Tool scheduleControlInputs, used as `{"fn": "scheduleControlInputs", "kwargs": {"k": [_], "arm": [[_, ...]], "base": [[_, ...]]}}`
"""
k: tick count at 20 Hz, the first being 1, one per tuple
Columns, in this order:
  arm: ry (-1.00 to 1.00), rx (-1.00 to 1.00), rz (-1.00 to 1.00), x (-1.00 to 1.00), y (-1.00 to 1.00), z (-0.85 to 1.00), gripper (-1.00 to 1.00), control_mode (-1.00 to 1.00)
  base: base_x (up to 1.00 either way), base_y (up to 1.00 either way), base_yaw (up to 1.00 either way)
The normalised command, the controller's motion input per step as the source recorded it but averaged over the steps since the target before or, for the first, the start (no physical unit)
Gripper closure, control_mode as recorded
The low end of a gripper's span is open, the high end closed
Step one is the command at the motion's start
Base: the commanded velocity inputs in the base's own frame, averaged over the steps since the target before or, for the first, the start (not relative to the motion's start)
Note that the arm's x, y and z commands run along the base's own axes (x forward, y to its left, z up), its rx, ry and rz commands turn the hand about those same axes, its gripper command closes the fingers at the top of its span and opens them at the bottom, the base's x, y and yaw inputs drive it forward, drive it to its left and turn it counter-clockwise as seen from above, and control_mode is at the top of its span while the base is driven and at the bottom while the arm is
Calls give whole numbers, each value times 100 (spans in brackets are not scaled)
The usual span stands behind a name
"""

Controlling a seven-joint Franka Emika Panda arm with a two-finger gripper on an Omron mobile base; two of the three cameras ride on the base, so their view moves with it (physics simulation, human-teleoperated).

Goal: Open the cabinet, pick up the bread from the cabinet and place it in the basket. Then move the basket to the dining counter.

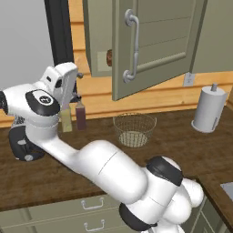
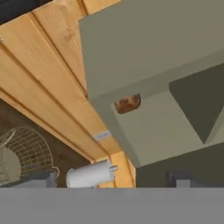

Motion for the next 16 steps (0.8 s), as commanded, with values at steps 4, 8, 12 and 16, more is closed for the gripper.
{"fn": "scheduleControlInputs", "kwargs": {"k": [4,8,12,16], "arm": [[18,-3,-28,36,-74,-15,-100,-100],[3,0,-27,-2,-94,0,-100,-100],[1,2,-25,-19,-99,0,-100,-100],[0,7,-21,-59,-100,0,-100,-100]], "base": [[0,0,0],[0,0,0],[0,0,0],[0,0,0]]}}
